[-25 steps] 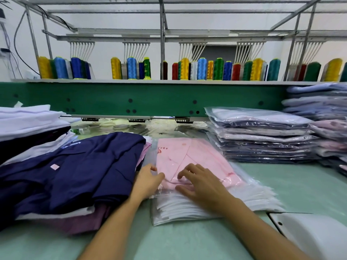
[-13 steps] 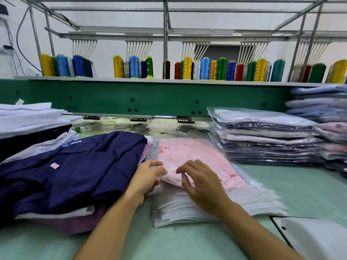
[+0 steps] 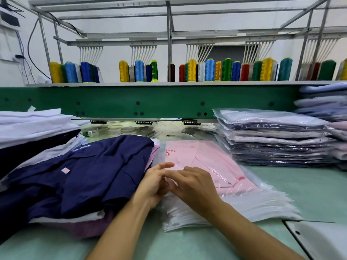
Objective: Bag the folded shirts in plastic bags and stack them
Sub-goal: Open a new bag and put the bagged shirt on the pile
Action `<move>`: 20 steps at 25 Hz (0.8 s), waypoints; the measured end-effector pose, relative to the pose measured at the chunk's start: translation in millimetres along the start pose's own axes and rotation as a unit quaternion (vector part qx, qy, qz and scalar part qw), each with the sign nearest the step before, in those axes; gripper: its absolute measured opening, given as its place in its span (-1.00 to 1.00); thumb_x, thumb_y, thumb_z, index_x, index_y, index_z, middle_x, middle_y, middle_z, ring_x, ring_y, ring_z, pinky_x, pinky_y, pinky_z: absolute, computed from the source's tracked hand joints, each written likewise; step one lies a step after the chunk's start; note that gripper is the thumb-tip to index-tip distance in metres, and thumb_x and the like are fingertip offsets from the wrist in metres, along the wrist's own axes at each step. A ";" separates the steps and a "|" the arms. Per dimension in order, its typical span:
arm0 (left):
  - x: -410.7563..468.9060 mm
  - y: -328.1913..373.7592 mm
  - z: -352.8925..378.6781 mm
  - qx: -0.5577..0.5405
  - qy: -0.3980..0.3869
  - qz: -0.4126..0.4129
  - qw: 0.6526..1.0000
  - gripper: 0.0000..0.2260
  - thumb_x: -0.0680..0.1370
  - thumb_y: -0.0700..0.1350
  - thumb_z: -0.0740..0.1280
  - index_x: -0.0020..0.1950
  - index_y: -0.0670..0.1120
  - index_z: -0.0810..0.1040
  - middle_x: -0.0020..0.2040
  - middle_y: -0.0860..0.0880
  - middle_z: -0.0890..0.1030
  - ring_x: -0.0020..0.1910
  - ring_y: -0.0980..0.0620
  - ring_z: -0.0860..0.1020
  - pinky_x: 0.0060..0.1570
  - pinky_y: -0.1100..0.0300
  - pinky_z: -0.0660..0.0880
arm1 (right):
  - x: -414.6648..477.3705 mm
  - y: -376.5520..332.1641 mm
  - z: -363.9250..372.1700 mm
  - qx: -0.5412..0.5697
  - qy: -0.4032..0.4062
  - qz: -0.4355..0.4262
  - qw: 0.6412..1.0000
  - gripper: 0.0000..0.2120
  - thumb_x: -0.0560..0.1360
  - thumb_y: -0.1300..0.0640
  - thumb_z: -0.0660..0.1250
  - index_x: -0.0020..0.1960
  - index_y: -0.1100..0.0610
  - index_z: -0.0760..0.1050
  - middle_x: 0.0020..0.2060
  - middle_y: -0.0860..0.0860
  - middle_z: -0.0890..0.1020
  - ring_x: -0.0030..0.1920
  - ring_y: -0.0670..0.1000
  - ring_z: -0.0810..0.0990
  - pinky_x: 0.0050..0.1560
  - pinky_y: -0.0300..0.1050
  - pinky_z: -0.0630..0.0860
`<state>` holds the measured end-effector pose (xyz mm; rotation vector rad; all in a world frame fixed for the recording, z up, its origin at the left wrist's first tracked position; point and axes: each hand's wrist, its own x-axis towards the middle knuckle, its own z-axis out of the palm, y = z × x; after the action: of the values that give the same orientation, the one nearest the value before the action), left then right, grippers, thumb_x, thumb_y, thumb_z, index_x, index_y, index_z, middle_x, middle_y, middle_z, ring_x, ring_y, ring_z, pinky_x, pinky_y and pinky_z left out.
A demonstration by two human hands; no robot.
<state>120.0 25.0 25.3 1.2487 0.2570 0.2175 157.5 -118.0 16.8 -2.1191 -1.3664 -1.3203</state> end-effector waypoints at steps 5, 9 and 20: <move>1.9 1.2 2.8 -0.125 0.006 -0.008 0.992 -0.73 0.48 -0.45 0.27 0.05 -0.13 0.46 -0.60 0.04 0.18 -0.66 0.12 0.11 -0.60 0.30 0.07 | -5.5 6.1 -6.9 0.052 -0.027 0.063 0.996 -0.94 0.52 0.01 0.33 -0.05 -0.06 0.57 -0.32 -0.09 0.58 -0.33 -0.04 0.56 -0.49 -0.10 0.42; 2.6 2.3 5.1 -0.207 0.026 0.014 0.978 -0.73 0.50 -0.47 0.20 -0.12 -0.08 0.42 -0.61 0.05 0.18 -0.67 0.14 0.10 -0.63 0.30 0.08 | -15.3 24.3 -14.2 0.045 -0.057 0.087 0.994 -0.91 0.51 0.01 0.32 -0.15 -0.02 0.49 -0.35 -0.10 0.56 -0.37 -0.02 0.50 -0.48 -0.11 0.42; 0.7 3.0 12.1 -0.250 0.047 0.050 0.966 -0.73 0.58 -0.33 0.20 -0.15 0.06 0.42 -0.63 0.08 0.24 -0.65 0.17 0.28 -0.34 0.24 0.41 | -67.3 96.7 -46.5 -0.056 -0.090 0.190 0.976 -0.89 0.40 0.00 0.40 -0.24 -0.04 0.48 -0.31 -0.15 0.55 -0.24 0.01 0.47 -0.19 -0.07 0.28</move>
<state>124.4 15.2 31.7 0.7512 0.2039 0.4033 204.7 -235.2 8.0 -2.4712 -0.8937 -1.0952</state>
